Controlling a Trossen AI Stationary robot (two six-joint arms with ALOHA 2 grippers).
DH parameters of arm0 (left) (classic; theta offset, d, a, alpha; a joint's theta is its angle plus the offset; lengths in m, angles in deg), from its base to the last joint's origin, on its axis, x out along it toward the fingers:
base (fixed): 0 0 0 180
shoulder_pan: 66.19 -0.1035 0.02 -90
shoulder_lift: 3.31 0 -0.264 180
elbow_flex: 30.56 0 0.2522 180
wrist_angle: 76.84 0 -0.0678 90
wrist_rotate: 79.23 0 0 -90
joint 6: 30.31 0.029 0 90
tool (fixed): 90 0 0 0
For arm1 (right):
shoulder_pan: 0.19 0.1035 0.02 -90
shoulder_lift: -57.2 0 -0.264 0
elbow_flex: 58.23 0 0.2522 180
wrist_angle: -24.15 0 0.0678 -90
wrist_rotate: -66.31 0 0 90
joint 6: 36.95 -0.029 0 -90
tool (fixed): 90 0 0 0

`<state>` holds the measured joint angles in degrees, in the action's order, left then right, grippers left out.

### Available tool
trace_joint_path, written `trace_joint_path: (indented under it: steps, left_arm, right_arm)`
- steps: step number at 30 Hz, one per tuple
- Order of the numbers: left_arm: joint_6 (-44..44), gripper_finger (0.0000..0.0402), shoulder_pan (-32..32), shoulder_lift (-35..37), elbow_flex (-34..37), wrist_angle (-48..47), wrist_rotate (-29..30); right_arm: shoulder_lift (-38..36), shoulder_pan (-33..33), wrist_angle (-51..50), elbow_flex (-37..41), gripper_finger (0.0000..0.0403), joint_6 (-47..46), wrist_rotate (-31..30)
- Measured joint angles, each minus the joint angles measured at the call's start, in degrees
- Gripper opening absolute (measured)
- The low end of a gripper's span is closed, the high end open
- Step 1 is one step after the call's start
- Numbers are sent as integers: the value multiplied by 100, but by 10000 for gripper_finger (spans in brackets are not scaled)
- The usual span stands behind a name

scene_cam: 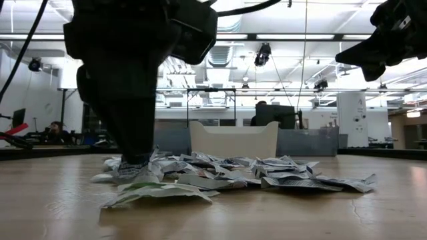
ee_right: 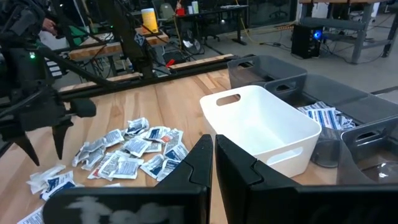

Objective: Pick & Place First Aid Supplies
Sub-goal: Put the green bandage into the left black bin

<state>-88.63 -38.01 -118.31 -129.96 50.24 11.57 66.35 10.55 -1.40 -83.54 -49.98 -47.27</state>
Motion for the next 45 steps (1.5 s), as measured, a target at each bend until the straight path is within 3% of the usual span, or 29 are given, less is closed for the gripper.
trace_joint_path:
  steps: [8,15,45]
  left_arm:
    - [-1661,151,-1,0,46,10,7]
    - [-2329,151,2,-13,63,18,182]
    - [-2604,139,-2,-141,428,110,371]
  right_arm:
    - [0,-1,-2,0,18,0,0]
    - [0,0,-2,0,18,0,0]
    - [2,-2,-6,0,18,-1,0]
